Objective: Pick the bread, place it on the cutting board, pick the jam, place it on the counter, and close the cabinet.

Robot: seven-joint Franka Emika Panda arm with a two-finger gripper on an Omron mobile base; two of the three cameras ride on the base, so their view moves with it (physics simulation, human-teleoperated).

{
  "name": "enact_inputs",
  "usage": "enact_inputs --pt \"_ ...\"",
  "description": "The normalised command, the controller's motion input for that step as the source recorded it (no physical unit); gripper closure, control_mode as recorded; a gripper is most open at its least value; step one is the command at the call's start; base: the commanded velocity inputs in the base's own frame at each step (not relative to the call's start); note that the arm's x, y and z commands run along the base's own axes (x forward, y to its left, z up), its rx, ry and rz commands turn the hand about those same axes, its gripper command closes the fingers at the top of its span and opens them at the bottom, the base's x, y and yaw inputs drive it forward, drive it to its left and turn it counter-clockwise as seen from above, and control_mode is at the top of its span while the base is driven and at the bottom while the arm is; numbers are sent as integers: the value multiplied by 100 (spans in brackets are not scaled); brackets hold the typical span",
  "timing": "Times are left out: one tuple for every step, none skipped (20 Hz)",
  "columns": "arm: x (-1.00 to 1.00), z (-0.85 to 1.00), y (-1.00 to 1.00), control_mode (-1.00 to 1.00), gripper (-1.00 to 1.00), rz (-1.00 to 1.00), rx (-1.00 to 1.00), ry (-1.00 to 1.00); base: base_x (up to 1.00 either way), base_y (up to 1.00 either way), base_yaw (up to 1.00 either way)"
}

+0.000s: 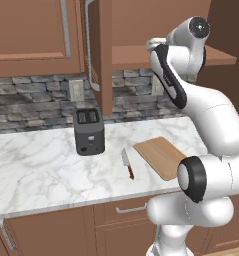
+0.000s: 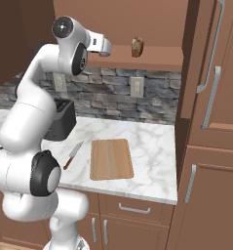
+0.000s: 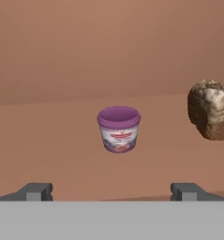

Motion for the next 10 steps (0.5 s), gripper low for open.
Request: enact_inputs --pt "13 -5 0 -100 -100 0 0 0 0 0 0" --pt "13 -5 0 -100 -100 0 0 0 0 0 0" --pt "11 -5 -2 -100 -100 0 0 0 0 0 0" --pt "10 -4 -3 -100 -100 0 0 0 0 0 0" --pt "9 -4 -3 -100 -100 0 0 0 0 0 0" --pt "10 -5 -3 -100 -100 0 0 0 0 0 0" --pt "12 -6 -3 -100 -100 0 0 0 0 0 0" --pt "12 -7 -1 -100 -100 0 0 0 0 0 0" --pt "12 -9 -1 -100 -100 0 0 0 0 0 0" --pt "11 -7 -1 -100 -100 0 0 0 0 0 0"
